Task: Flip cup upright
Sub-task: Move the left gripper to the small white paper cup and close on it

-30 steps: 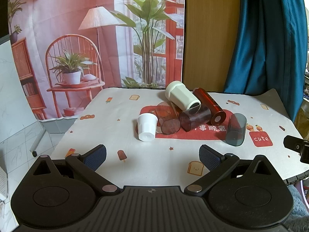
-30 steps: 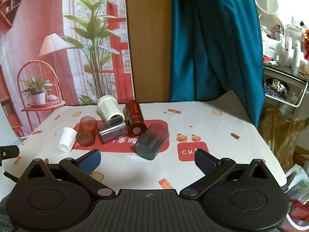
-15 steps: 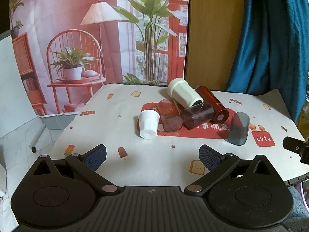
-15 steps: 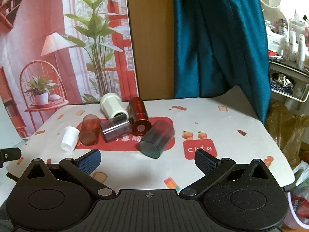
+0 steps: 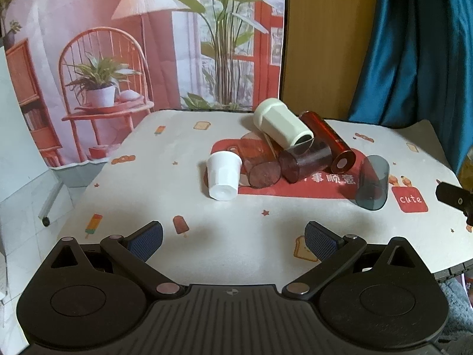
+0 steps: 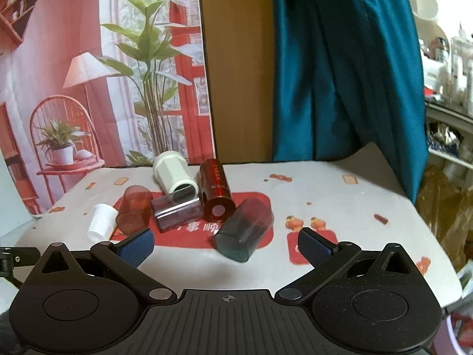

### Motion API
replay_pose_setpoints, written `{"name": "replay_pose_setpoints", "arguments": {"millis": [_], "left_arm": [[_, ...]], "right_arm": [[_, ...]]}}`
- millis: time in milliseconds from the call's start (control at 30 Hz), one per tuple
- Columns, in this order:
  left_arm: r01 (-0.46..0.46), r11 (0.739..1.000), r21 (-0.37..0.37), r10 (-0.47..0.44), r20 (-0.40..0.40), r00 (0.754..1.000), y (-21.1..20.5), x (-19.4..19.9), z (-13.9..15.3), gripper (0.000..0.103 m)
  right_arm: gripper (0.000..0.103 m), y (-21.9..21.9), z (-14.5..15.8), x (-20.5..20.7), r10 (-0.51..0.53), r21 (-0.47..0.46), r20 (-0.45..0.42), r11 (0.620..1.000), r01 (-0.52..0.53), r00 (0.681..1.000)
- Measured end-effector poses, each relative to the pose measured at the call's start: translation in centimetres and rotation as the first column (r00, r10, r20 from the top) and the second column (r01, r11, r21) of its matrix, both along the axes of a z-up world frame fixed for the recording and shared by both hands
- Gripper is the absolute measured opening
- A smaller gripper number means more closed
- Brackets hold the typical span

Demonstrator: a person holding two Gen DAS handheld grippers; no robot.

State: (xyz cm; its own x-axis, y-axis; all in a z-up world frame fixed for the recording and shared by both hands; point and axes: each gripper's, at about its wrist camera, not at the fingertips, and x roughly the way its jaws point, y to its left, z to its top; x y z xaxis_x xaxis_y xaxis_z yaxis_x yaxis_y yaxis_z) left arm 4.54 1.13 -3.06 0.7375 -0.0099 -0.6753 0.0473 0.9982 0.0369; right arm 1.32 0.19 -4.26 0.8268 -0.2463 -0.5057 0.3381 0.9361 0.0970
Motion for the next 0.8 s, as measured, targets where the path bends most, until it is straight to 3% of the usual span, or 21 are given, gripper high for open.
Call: {"name": "replay_pose_setpoints", "arguments": {"millis": [300,467,633,800], "left_arm": [[-0.046,0.999,0.023,0.046,-0.007,0.999,1.7,5.7,-1.7,0.103],[-0.054,0.998,0.034,0.054,0.018,0.998,2.3,10.6,-3.7,0.103],[-0.05,0.993,0.105,0.057,-0.065,0.996,2.0,16.6,-7.4,0.101],[-0.007,0.986,0.166,0.028,-0.123,0.992,1.0,19.5,-10.0,0.095]], "right_arm": [[0.103,-0.9,-1.4,3.8,0.008,0.026,0.005,1.0,-0.008,1.0],[0.103,-0.6,-3.0,4.5,0.025,0.028,-0.043,0.999,-0.024,0.999],[0.103,-0.5,-4.1,4.6,0.023,0.037,-0.076,0.999,-0.021,0.997],[0.103,-1.3,-4.8,4.4,0.017,0.055,-0.089,0.998,-0.013,0.996]]}}
